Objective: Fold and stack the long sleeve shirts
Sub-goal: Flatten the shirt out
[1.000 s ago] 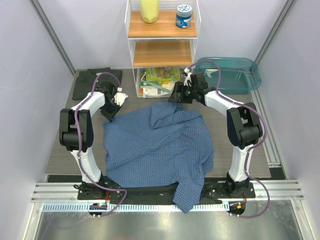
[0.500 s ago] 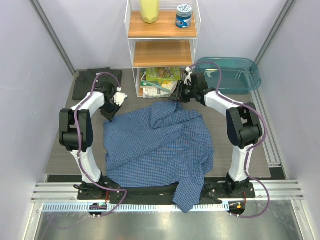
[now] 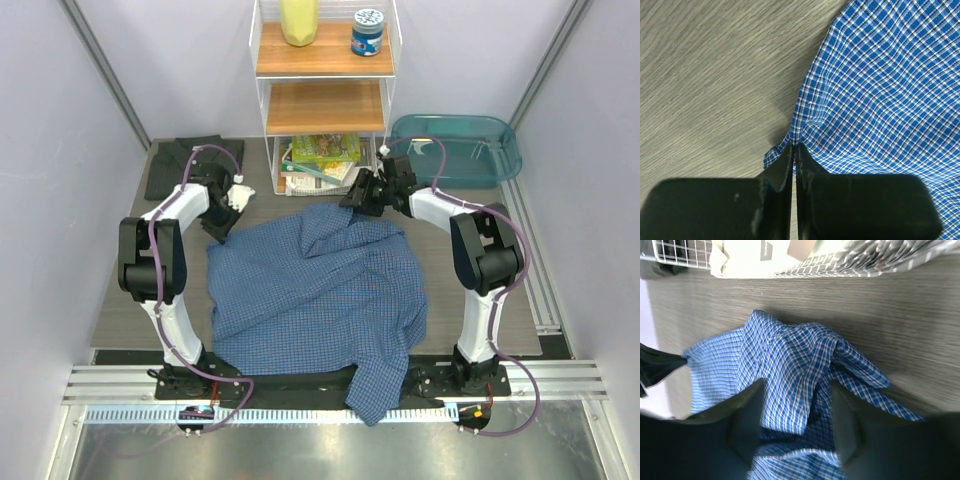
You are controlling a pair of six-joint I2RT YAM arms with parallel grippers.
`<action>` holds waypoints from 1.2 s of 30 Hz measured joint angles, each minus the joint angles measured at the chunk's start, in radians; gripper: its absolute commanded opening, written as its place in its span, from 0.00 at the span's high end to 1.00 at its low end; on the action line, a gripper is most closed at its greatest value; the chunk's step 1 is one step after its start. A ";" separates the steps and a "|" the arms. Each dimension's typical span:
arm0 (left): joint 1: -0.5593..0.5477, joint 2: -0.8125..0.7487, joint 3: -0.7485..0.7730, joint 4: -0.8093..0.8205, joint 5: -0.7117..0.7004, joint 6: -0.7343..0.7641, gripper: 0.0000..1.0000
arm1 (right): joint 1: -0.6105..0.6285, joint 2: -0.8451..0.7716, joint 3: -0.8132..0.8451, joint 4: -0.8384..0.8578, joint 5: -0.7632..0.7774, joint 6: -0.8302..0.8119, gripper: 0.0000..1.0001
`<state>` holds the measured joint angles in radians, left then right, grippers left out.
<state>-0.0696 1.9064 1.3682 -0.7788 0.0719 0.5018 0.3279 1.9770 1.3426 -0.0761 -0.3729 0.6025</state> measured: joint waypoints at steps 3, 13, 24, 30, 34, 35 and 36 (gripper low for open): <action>0.000 0.000 0.000 0.000 0.000 0.000 1.00 | 0.000 0.020 -0.009 0.042 -0.026 0.032 0.78; 0.014 0.000 -0.012 0.002 0.001 -0.001 1.00 | -0.008 -0.060 0.087 0.018 -0.192 -0.058 0.99; 0.027 0.000 -0.013 0.003 0.019 -0.027 1.00 | -0.006 -0.296 0.365 -0.235 -0.234 -0.581 0.99; 0.028 0.000 -0.011 0.002 0.028 -0.031 1.00 | 0.133 -0.378 0.298 -0.497 -0.299 -0.906 0.70; 0.029 0.000 -0.011 0.000 0.036 -0.035 1.00 | 0.465 -0.462 0.124 -0.724 -0.243 -1.161 0.44; 0.029 0.000 -0.011 0.000 0.037 -0.036 1.00 | 0.545 -0.480 0.076 -0.767 -0.227 -1.204 0.40; 0.029 0.000 -0.011 0.000 0.038 -0.039 1.00 | 0.579 -0.492 0.042 -0.803 -0.211 -1.233 0.38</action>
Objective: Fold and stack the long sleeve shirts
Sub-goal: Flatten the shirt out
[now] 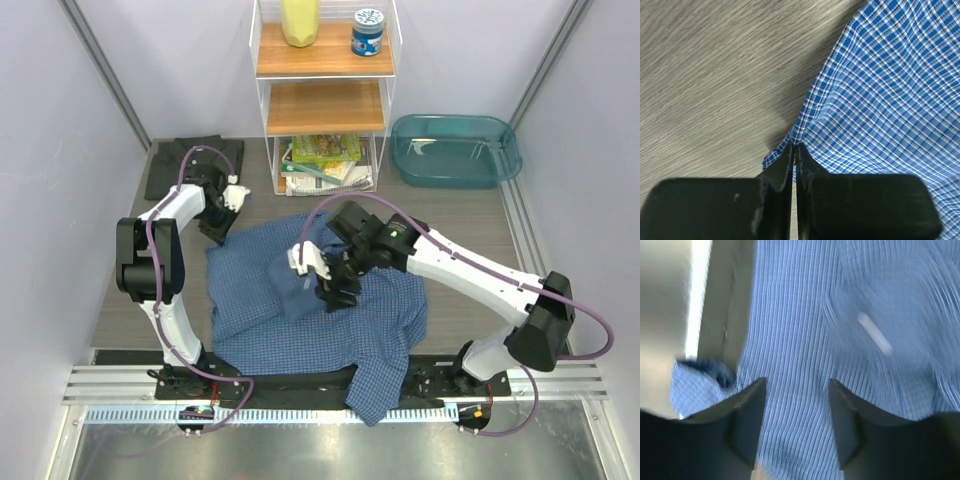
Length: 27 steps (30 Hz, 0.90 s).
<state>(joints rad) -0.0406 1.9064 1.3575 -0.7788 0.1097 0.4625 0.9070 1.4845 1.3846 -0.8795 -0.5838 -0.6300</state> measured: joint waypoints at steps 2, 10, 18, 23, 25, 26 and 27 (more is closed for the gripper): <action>0.000 0.000 0.001 -0.002 0.001 -0.006 1.00 | -0.031 -0.024 -0.047 -0.070 0.042 -0.055 0.40; 0.000 0.000 0.023 -0.010 0.023 -0.014 1.00 | -0.518 0.010 -0.046 0.071 0.189 -0.106 0.53; 0.000 0.000 0.046 -0.027 0.042 -0.015 1.00 | -0.548 0.200 -0.034 0.167 0.174 -0.282 0.18; 0.000 0.000 0.046 -0.029 0.045 -0.014 1.00 | -0.539 0.323 0.048 0.165 0.156 -0.422 0.17; 0.000 0.000 0.046 -0.029 0.045 -0.014 1.00 | -0.536 0.369 0.092 0.161 0.155 -0.472 0.18; 0.000 0.000 0.046 -0.030 0.045 -0.013 1.00 | -0.536 0.387 0.108 0.159 0.154 -0.488 0.19; 0.000 0.000 0.046 -0.031 0.045 -0.013 1.00 | -0.534 0.407 0.130 0.153 0.153 -0.508 0.20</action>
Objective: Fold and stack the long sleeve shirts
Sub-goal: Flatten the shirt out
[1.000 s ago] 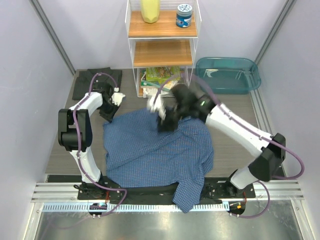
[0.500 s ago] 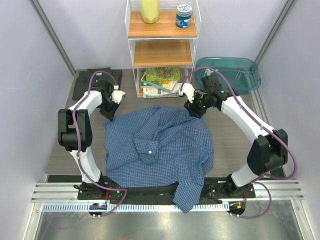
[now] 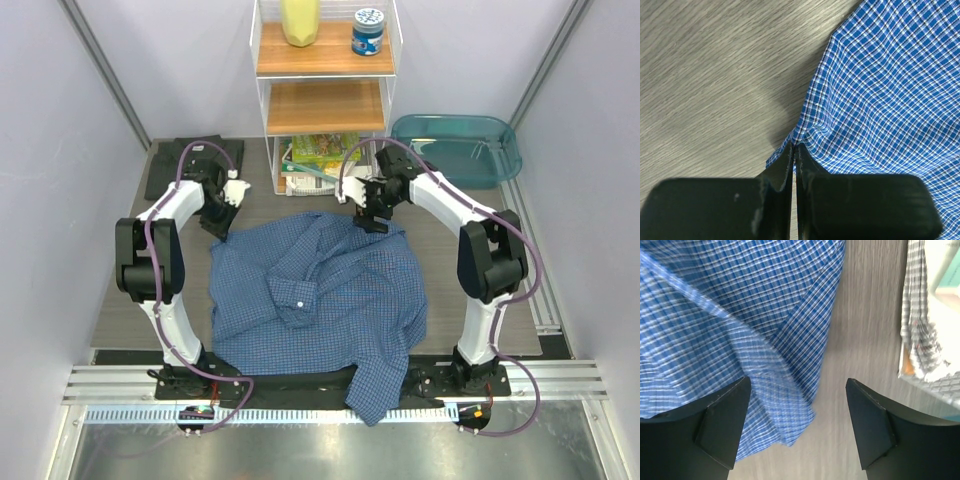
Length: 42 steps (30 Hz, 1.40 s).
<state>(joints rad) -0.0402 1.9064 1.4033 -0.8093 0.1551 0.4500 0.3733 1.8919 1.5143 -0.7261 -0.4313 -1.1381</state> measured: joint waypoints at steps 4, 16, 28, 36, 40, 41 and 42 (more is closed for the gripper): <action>0.001 0.000 0.000 0.000 -0.001 0.003 1.00 | 0.006 0.067 0.064 -0.038 -0.006 -0.075 0.23; 0.002 0.000 -0.001 -0.001 -0.001 0.007 1.00 | 0.066 0.160 0.159 -0.204 -0.016 -0.198 0.67; 0.069 -0.036 -0.002 -0.012 0.042 0.011 1.00 | 0.009 0.124 0.208 -0.141 0.037 0.080 0.99; 0.123 -0.315 0.016 -0.001 0.130 0.031 1.00 | -0.190 -0.333 0.049 0.243 0.142 0.576 0.99; 0.113 -0.460 0.020 0.045 0.137 0.035 1.00 | -0.198 -0.514 0.023 0.352 0.189 0.710 0.99; 0.113 -0.496 0.020 0.058 0.139 0.034 1.00 | -0.198 -0.541 0.023 0.370 0.198 0.730 0.99; 0.113 -0.528 0.021 0.068 0.144 0.033 1.00 | -0.200 -0.565 0.023 0.385 0.205 0.748 0.99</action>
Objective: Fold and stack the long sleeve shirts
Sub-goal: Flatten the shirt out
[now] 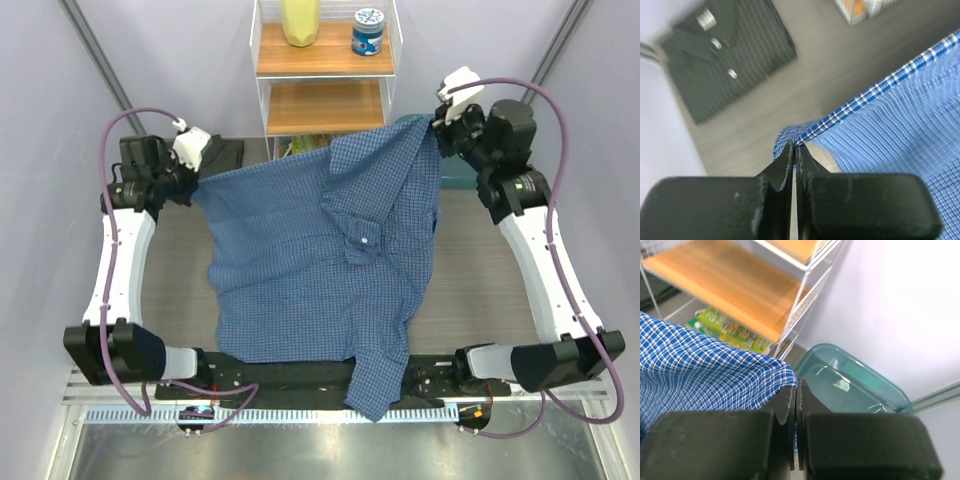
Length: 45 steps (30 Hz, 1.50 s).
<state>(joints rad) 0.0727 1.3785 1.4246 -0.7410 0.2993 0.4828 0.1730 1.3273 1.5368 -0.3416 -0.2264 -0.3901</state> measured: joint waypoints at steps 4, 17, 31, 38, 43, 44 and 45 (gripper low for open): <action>0.000 -0.087 0.027 0.013 0.024 -0.007 1.00 | -0.010 -0.050 0.013 0.013 0.024 0.034 0.99; -0.002 -0.496 0.225 0.035 0.070 -0.043 1.00 | -0.010 -0.408 0.146 0.021 0.125 0.022 0.99; 0.003 -0.729 0.477 0.048 -0.066 -0.065 1.00 | -0.081 -0.653 0.391 0.029 0.239 -0.059 0.99; 0.004 -0.598 0.386 0.051 0.000 -0.051 0.70 | -0.090 -0.492 0.355 0.082 0.214 -0.102 0.99; -0.001 -0.492 0.015 -0.035 0.383 -0.089 0.48 | -0.090 -0.465 -0.020 0.027 0.162 -0.116 0.99; -0.015 -0.475 -0.069 -0.030 0.424 -0.124 0.43 | -0.090 -0.464 -0.095 0.011 0.161 -0.117 0.99; -0.035 -0.463 -0.139 -0.027 0.448 -0.150 0.32 | -0.090 -0.464 -0.151 -0.011 0.162 -0.117 0.99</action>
<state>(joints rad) 0.0376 0.9157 1.2858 -0.7685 0.7471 0.3332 0.0826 0.8631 1.3857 -0.3531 -0.0647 -0.5072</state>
